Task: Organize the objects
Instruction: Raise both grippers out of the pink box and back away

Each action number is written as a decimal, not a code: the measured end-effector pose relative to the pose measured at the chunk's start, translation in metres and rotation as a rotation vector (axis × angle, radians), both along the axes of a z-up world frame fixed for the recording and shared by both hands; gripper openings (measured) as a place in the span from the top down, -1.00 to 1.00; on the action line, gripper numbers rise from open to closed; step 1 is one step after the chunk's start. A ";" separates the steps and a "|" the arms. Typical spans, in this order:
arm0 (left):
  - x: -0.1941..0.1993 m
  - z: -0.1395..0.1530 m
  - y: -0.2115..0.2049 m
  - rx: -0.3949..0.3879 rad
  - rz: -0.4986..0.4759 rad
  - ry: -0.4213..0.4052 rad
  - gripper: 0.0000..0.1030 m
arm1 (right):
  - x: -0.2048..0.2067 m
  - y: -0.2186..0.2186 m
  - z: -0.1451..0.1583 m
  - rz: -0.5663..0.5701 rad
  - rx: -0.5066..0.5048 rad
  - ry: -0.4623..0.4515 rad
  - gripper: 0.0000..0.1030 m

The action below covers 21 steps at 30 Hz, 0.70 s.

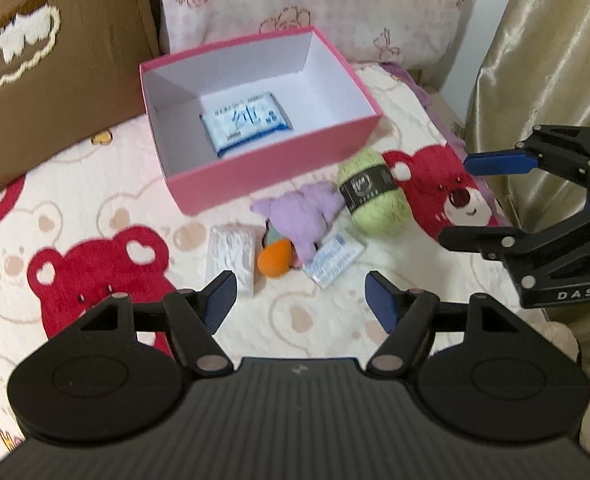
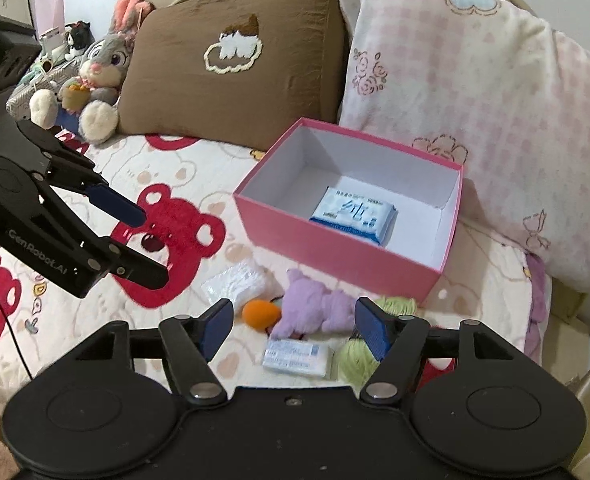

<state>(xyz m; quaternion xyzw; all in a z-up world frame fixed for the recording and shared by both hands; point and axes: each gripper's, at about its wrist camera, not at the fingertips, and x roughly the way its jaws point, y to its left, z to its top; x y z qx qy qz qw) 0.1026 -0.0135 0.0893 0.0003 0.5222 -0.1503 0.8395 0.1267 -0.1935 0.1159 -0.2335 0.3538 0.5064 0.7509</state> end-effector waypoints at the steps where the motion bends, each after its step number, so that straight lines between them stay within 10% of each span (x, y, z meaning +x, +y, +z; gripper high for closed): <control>1: -0.003 -0.002 0.001 -0.007 0.005 0.005 -0.37 | -0.003 -0.003 -0.001 0.007 -0.001 -0.002 -0.42; 21: -0.037 -0.077 0.002 -0.099 0.121 0.022 -0.90 | -0.028 -0.020 -0.059 0.100 0.058 0.096 -0.73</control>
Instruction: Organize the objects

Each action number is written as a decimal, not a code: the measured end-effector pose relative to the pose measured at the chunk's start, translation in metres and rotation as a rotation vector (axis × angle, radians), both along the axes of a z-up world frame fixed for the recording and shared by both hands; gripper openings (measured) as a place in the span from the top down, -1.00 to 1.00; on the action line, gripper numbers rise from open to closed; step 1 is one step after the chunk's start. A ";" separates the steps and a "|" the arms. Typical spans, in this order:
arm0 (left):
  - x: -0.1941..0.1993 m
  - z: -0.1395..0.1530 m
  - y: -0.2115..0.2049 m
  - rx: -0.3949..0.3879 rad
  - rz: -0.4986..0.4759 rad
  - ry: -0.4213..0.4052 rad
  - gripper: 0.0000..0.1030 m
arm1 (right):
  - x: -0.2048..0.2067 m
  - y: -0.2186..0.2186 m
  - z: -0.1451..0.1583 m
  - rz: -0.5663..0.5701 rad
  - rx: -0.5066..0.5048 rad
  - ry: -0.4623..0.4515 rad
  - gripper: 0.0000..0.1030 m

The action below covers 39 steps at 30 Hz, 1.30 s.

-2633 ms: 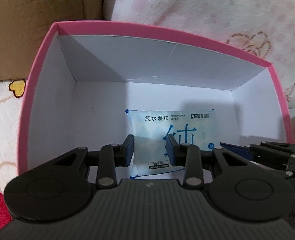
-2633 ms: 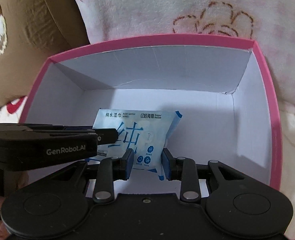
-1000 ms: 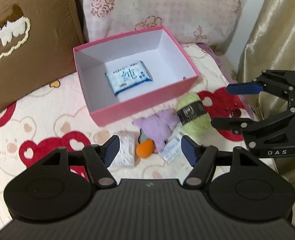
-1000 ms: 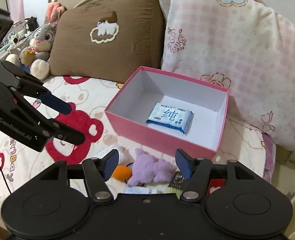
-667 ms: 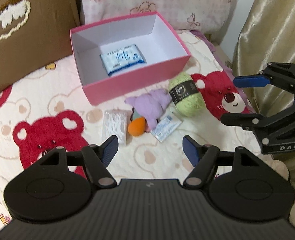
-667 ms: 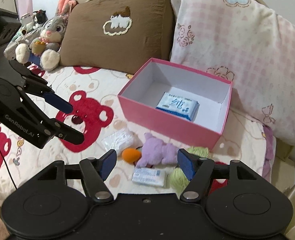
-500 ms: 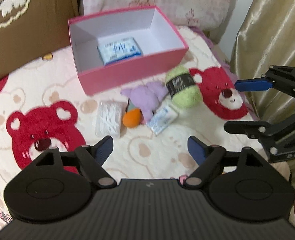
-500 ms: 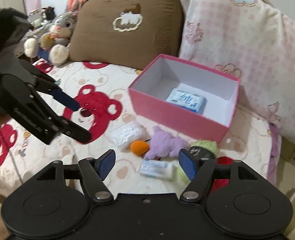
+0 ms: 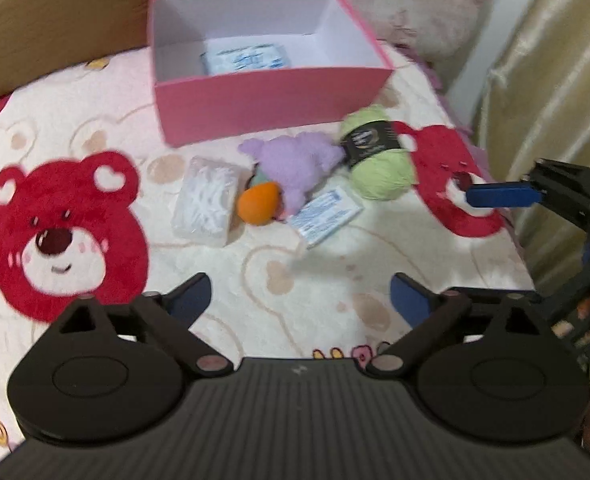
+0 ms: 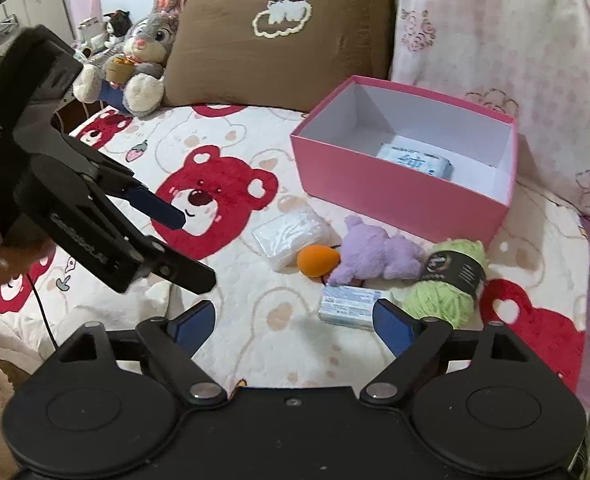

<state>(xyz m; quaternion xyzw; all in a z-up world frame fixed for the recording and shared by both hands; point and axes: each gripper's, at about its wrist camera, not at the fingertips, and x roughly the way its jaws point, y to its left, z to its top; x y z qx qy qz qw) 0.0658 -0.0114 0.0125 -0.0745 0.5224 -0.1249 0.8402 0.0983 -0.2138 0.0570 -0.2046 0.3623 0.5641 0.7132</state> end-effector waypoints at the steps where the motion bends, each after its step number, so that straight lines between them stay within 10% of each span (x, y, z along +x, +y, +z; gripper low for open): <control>1: 0.001 -0.004 0.001 -0.007 0.014 0.006 -0.90 | 0.001 0.002 -0.001 0.010 0.013 0.007 -0.73; 39: 0.056 -0.127 0.074 -0.236 0.426 -0.102 -0.78 | 0.034 0.144 -0.110 0.403 -0.009 -0.215 -0.73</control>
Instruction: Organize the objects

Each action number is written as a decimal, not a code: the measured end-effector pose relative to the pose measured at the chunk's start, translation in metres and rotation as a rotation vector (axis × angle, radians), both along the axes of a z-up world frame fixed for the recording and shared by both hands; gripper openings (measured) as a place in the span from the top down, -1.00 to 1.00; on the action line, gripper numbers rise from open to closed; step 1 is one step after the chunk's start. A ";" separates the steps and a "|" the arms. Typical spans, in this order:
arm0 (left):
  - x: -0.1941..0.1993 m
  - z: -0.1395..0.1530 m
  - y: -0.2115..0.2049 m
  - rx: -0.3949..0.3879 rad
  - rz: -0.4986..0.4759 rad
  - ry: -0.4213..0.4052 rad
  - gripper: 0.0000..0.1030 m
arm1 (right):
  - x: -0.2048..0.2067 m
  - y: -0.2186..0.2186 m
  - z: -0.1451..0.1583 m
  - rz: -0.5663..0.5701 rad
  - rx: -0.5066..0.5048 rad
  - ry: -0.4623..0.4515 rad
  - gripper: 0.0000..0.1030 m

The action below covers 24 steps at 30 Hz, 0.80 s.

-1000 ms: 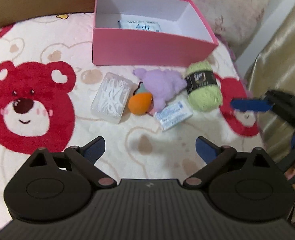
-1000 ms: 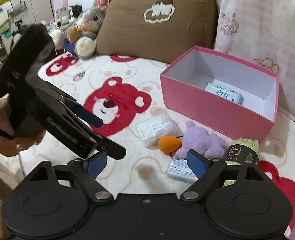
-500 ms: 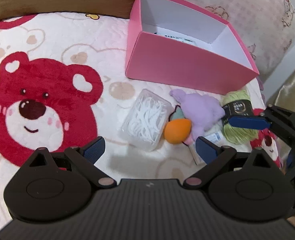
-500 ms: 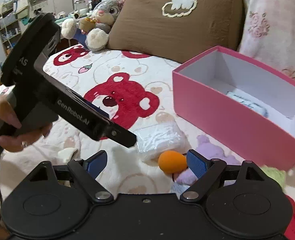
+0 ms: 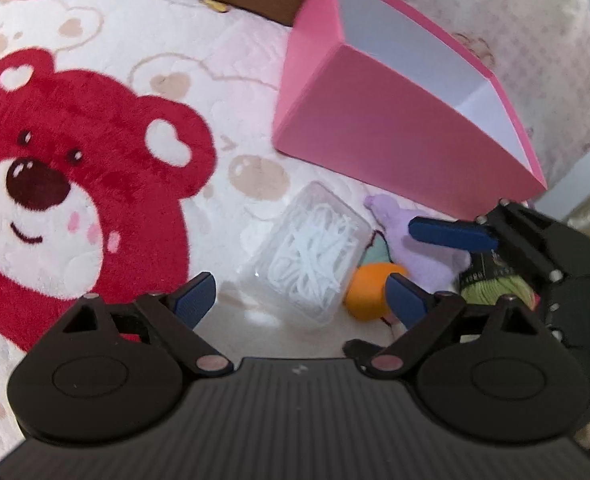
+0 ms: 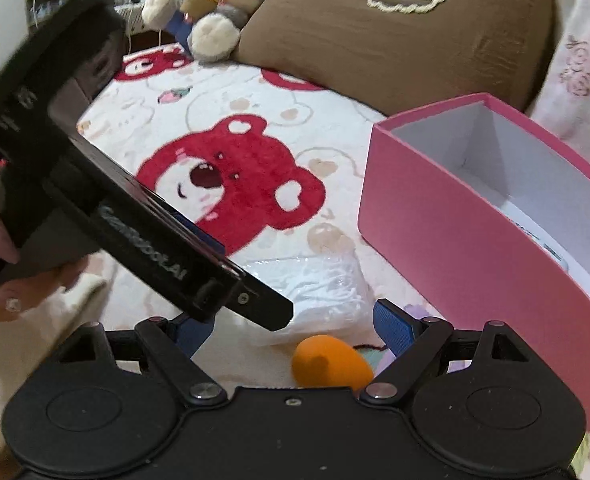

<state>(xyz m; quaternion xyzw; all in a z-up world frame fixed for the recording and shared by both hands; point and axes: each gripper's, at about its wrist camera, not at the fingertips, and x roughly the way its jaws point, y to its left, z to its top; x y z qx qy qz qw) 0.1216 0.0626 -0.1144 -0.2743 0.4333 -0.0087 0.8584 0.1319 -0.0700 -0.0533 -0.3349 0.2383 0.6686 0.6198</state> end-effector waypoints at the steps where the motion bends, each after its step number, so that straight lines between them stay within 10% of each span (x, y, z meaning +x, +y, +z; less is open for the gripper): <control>1: 0.000 0.000 0.001 -0.009 0.014 0.002 -0.78 | -0.002 0.004 -0.005 0.024 -0.009 -0.037 -0.73; 6: 0.005 0.000 0.004 -0.012 0.028 -0.003 -0.47 | -0.011 0.012 -0.020 0.114 -0.006 -0.143 -0.73; 16: 0.009 -0.017 0.011 -0.091 0.057 0.039 0.07 | 0.004 0.019 -0.028 0.132 -0.034 -0.065 -0.80; 24: 0.011 -0.025 0.020 -0.181 0.092 0.057 0.12 | 0.017 0.027 -0.028 0.102 -0.082 0.039 -0.80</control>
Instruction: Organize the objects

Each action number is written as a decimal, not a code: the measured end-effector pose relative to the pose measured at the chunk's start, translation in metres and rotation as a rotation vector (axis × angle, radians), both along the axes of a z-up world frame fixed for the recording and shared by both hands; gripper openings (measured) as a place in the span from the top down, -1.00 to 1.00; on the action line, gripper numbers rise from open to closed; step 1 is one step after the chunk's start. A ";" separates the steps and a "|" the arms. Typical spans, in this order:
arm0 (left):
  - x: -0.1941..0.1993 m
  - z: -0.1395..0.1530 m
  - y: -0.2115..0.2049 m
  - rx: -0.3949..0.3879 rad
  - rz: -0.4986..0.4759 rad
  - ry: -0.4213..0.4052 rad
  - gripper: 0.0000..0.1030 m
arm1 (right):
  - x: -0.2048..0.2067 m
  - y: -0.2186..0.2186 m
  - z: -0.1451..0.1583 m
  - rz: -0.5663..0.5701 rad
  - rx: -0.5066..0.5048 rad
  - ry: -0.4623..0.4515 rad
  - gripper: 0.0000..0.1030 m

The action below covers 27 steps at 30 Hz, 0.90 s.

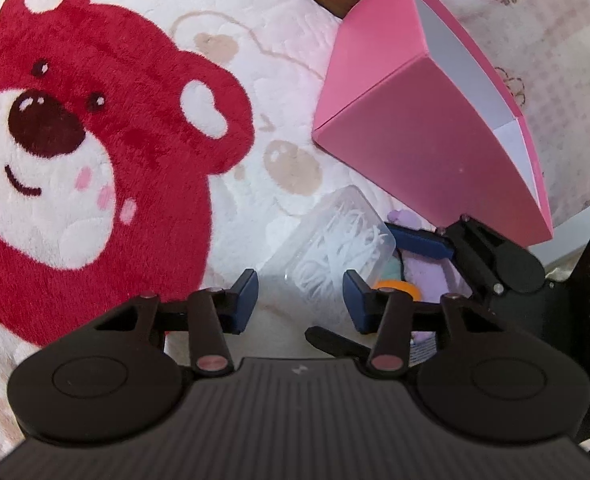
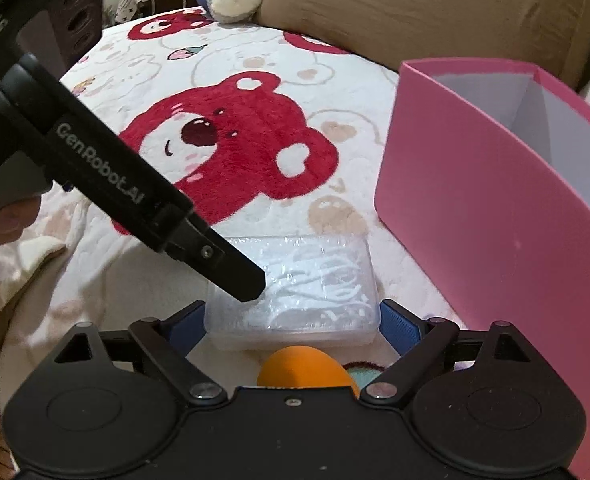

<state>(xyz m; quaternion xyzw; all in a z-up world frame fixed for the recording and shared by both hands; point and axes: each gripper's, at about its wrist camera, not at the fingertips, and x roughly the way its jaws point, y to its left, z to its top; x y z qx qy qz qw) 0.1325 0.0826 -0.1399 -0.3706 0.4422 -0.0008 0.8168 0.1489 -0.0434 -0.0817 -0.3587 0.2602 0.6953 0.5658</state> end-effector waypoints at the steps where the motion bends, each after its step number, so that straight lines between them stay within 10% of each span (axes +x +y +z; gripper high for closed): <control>1: 0.001 0.000 0.003 -0.010 0.005 0.002 0.12 | 0.000 0.000 0.001 -0.010 -0.001 0.011 -0.81; 11: 0.012 0.010 0.025 0.054 0.047 -0.009 0.12 | -0.005 0.000 0.011 -0.103 -0.076 0.256 -0.81; 27: 0.004 0.007 0.023 0.051 -0.015 0.059 0.11 | -0.022 0.000 0.004 -0.161 0.001 0.186 -0.78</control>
